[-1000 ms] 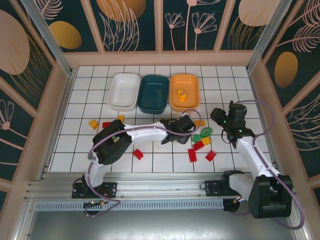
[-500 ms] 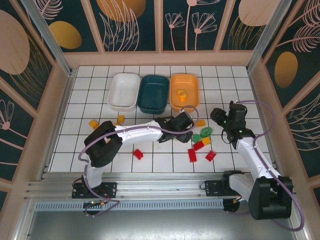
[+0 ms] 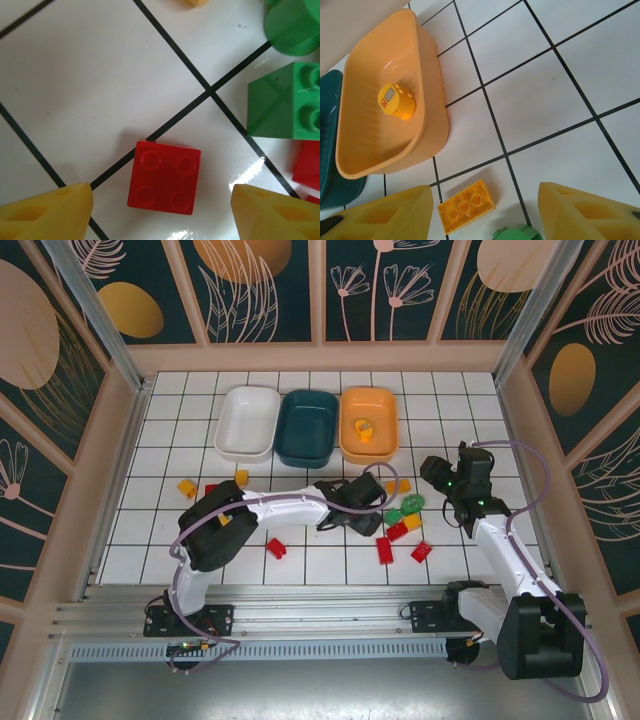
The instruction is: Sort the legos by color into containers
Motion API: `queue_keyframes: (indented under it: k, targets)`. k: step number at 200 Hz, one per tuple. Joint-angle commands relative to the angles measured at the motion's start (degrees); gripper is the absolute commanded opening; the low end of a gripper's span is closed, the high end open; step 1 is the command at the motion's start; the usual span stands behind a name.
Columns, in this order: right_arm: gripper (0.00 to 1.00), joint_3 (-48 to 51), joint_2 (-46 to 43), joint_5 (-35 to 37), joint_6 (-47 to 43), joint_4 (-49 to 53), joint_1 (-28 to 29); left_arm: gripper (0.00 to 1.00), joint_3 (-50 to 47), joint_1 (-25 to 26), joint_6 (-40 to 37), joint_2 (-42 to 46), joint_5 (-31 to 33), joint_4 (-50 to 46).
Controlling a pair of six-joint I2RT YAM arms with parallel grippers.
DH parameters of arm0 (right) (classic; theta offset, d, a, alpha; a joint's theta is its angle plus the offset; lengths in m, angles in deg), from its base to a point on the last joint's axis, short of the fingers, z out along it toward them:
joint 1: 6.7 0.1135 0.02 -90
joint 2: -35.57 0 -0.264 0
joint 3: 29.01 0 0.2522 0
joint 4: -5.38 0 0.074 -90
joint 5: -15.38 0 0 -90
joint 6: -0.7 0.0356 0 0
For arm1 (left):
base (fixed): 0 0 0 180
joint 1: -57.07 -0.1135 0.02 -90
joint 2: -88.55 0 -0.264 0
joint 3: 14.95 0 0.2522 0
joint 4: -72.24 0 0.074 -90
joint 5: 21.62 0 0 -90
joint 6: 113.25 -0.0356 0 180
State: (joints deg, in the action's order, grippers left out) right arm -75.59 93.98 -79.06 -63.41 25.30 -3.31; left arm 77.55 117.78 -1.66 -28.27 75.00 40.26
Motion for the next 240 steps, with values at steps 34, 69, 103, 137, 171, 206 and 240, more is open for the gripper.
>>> queue_keyframes:
  k: [34, 69, 103, 137, 171, 206, 240]
  targets:
    - [0.59, 1.0, -0.84, -0.73, 0.22, -1.93, -0.36, 0.7, 1.19, 0.07, -1.05, -2.87, 2.5, 1.2]
    - [0.58, 1.27, -1.37, -1.09, 0.13, -1.98, -0.34, 0.63, 2.15, 0.11, -1.72, -4.08, 3.61, 2.4]
    - [0.56, 1.44, -1.82, -1.22, -0.03, -1.89, -0.29, 0.56, 2.91, 0.11, -2.78, -4.67, 4.65, 2.86]
    - [0.55, 1.57, -2.45, -1.31, -0.04, -1.89, -0.29, 0.4, 2.82, 0.11, -2.78, -4.09, 4.99, 2.35]
    - [0.55, 1.7, -2.45, -1.89, 0.04, -2.2, -0.32, 0.32, 2.2, 0.11, -2.38, -1.03, 6.47, 1.72]
    - [0.54, 1.53, -2.48, -2.74, -0.05, -2.64, -0.13, 0.28, 3.96, -0.59, -3.51, 4.43, 12.35, -0.42]
    - [0.54, 1.44, -2.46, -3.1, 0.01, -2.94, 0.27, 0.28, 9.43, -6.49, -5.56, 6.27, 14.97, -4.17]
